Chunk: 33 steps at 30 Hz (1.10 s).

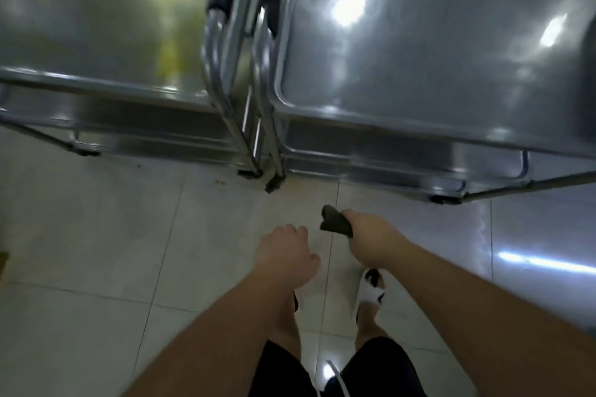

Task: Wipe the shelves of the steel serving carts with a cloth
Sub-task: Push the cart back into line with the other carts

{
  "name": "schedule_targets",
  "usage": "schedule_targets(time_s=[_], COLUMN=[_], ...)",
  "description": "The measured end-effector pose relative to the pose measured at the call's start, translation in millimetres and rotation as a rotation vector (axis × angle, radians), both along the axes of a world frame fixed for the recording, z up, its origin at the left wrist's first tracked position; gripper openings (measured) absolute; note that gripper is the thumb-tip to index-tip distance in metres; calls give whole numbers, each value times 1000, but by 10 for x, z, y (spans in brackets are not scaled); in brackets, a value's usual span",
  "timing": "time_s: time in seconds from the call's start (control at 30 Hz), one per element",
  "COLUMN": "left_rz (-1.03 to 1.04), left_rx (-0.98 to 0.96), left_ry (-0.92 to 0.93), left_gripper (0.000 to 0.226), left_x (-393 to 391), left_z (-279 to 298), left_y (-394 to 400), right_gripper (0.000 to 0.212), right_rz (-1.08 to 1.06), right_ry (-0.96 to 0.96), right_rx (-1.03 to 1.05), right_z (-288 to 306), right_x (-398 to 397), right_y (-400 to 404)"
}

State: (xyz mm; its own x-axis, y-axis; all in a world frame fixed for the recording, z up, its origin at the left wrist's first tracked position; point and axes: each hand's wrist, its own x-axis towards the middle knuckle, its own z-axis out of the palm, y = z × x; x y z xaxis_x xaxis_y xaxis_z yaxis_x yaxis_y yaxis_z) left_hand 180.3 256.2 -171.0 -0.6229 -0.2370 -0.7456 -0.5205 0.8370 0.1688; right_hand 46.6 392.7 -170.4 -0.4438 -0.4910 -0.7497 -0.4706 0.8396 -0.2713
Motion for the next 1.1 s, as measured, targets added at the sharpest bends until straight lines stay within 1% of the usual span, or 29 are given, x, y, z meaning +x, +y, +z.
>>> schedule_targets(time_s=[0.13,0.23,0.33,0.4,0.47,0.53,0.63,0.77,0.83,0.97,1.1], left_rz=[113,232,354,410,487,570,660,748,802,894,948], left_rx=[-41,-98,-136,-175,-221,-264,-318,-384,-402,-432,-464], left_ry=[86,130,164,183,204,220,215,204,211,255,276], left_gripper=[62,61,62,62,62,62,60,62,61,61,61], left_x=[157,369,705,966,1253,1534,1929,2449,2732,3378,4115], left_z=[610,1052,1463,1677,1864,2004,2189,2409,2456,2473,2482], left_y=[-222,-328,-317,-280,-239,-176,-107,-224,-345,-717,-1188], right_gripper=[29,36,46,47,43,44,56,60,67,63,70], right_rz=[-3,38,152,265,349,410,544,713,792,919,990], right_ry=[21,23,41,50,43,58,113,159,205,312,352], right_rx=[-137,-230,-277,-321,-352,-364,-330,-287,-279,-303,-341], right_z=[535,869,1230,1423,1596,1721,1919,2155,2257,2416,2434], right_x=[183,365,572,677,762,844,1039,1394,1613,2196,2909], right_y=[-265,-360,-373,-395,-448,-498,-647,-1012,-1263,-1844,-2486])
